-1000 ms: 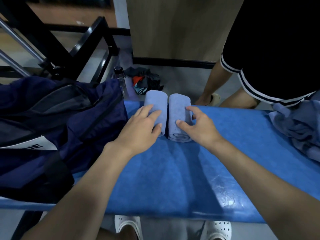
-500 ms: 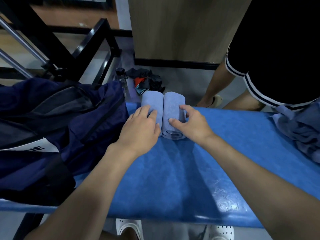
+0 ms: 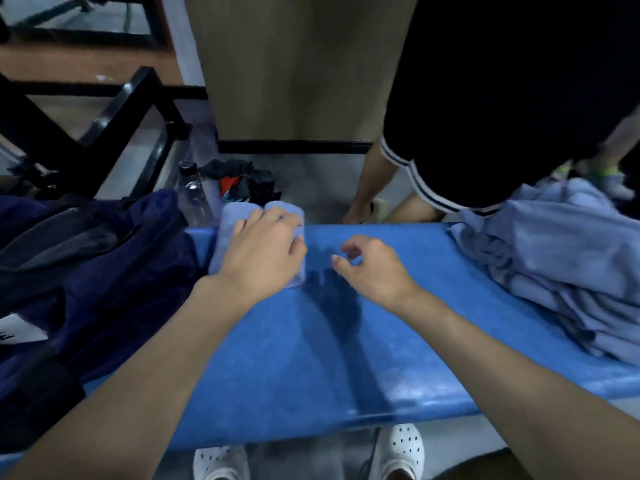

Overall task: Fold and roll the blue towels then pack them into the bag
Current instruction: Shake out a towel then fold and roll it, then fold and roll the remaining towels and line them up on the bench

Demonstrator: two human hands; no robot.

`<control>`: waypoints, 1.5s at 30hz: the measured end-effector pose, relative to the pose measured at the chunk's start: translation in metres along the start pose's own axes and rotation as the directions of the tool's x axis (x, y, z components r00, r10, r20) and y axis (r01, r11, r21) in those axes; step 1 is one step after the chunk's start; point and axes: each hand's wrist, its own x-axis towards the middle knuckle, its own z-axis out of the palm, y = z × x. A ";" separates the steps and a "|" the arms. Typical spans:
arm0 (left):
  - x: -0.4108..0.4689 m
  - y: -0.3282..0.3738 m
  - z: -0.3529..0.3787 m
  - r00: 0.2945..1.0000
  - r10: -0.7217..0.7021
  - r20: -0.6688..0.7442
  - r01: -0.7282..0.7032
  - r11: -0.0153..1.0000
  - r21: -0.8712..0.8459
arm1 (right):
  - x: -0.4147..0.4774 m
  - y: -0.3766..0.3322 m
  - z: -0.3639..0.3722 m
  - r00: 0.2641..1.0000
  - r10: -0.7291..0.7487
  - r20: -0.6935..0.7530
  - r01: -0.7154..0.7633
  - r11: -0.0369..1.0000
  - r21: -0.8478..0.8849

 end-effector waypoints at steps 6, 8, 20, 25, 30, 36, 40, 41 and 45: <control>0.026 0.099 -0.003 0.983 0.177 0.055 -0.170 0.979 -0.117 | -0.038 0.067 -0.093 0.970 0.001 -0.243 -0.048 0.981 -0.189; 0.030 0.132 0.002 0.970 0.229 0.081 -0.217 0.966 -0.141 | -0.051 0.091 -0.123 0.948 0.012 -0.319 -0.098 0.962 -0.255; 0.044 0.262 0.023 0.925 0.353 0.142 -0.298 0.905 -0.305 | -0.082 0.202 -0.228 0.791 0.086 -0.606 -0.479 0.702 -0.527; 0.040 0.278 0.022 0.919 0.365 0.151 -0.308 0.901 -0.305 | -0.082 0.196 -0.234 0.755 -0.027 -0.655 -0.376 0.801 -0.466; 0.037 0.278 0.020 0.918 0.394 0.043 -0.331 0.821 -0.465 | -0.091 0.152 -0.236 0.686 -0.214 -0.695 0.023 0.962 -0.273; 0.026 0.264 -0.001 0.922 0.258 -0.288 -0.386 0.669 -0.635 | -0.096 0.088 -0.224 0.630 -0.388 -0.673 0.372 0.911 -0.178; 0.010 0.228 -0.018 0.889 0.221 -0.402 -0.446 0.619 -0.647 | -0.102 0.053 -0.207 0.649 -0.433 -0.626 0.481 0.871 -0.103; 0.003 0.217 -0.022 0.894 0.213 -0.395 -0.438 0.604 -0.666 | -0.104 0.045 -0.202 0.659 -0.437 -0.612 0.501 0.862 -0.076; -0.027 0.173 -0.031 0.917 0.214 -0.336 -0.395 0.604 -0.693 | -0.109 0.018 -0.175 0.704 -0.460 -0.541 0.557 0.831 0.018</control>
